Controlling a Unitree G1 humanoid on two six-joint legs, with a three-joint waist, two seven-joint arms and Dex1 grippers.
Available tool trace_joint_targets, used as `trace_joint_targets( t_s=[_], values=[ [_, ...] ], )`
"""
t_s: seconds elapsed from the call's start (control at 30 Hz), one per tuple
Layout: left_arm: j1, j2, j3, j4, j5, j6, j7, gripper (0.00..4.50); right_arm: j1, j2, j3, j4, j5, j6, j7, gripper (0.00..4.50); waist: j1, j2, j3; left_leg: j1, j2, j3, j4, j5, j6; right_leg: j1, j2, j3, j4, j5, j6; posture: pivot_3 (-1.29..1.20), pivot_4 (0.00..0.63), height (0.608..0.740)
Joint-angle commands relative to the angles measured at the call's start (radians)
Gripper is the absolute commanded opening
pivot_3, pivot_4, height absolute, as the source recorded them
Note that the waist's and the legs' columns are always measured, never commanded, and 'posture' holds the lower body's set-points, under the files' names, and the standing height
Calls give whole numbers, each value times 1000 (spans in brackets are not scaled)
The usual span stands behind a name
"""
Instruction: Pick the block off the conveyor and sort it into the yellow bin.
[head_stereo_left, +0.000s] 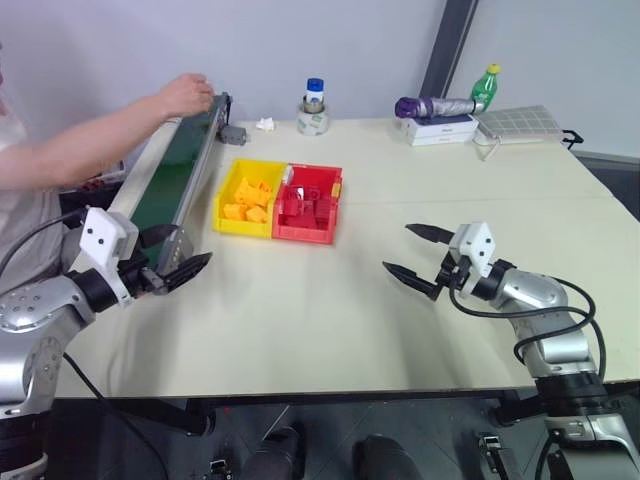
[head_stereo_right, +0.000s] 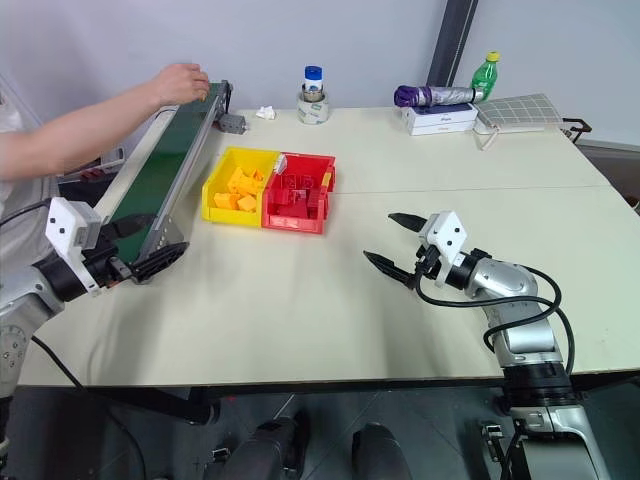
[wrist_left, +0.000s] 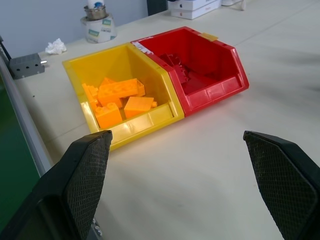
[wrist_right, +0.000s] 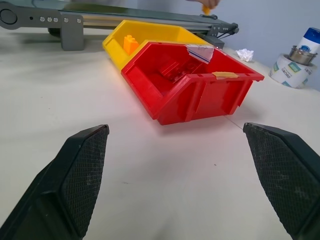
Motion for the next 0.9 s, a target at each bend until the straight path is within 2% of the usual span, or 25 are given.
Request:
trace_joint_targets(
  t_s=[0.03,0.9],
  values=[
    [-4,1,19,-16,-1,-26,-3,4441,-17,-4,-15,-35,10,-13,3,4500,0,0,0,0,0,0,0,0,0,0,0,0,0,0,0,0,150,740],
    [-19,-8,25,-16,30,-62,17,4441,-21,1,-13,-30,9,-16,1,4500,0,0,0,0,0,0,0,0,0,0,0,0,0,0,0,0,150,740]
  ],
)
